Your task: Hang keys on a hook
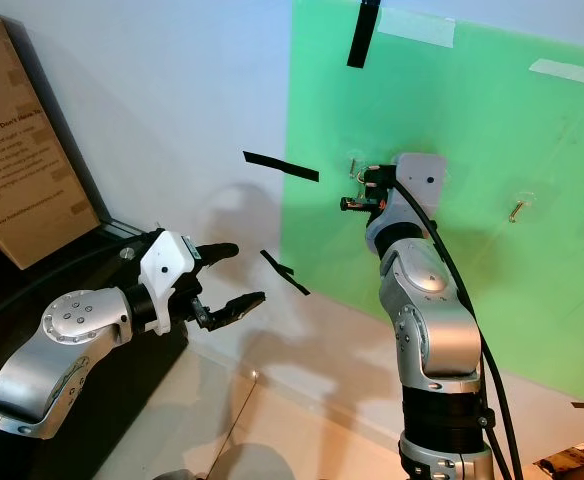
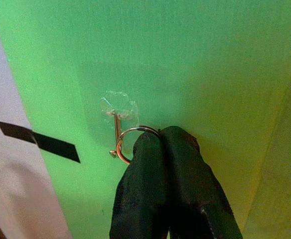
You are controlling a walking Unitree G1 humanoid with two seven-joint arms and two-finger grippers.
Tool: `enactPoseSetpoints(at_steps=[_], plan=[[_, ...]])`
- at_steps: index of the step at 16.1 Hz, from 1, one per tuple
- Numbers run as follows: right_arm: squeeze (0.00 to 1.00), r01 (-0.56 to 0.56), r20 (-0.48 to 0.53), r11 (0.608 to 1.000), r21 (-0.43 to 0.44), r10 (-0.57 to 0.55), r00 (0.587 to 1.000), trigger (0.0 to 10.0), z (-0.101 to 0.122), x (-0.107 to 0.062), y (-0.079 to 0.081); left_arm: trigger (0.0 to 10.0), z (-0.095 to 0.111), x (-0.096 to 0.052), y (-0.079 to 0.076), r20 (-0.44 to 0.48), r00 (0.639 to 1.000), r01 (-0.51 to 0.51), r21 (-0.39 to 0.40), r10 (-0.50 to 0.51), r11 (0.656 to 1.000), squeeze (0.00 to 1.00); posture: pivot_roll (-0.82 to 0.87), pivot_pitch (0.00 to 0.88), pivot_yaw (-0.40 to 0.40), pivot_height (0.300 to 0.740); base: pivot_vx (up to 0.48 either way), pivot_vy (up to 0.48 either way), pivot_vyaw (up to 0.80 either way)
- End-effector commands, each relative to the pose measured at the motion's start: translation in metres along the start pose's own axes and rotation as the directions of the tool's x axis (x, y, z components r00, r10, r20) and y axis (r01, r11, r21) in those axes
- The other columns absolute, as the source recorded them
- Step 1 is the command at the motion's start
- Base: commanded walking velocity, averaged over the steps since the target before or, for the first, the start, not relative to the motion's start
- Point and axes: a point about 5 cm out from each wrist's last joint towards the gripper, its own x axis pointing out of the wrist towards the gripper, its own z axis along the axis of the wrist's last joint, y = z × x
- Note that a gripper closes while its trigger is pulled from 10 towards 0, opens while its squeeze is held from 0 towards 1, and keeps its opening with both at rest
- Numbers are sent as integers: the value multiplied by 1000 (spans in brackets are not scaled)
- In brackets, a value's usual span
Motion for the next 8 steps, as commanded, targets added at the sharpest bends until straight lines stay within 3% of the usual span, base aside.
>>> enactPoseSetpoints(at_steps=[1, 8], plan=[[0, -16, -10, 1000, -5, 16, 1000, 10000, 2, 1, 1, 10000, 4, 1, -2, 7, 1000, 7, 9, -7, 1000, 0, -7, 0, -38, 740, 0, 0, 0], [0, -67, -21, 998, -17, 66, 998, 10000, 1, -1, 6, 10000, 5, 3, -2, 5, 1000, 11, 13, -11, 1000, 0, -8, 0, -35, 740, 0, 0, 0]])
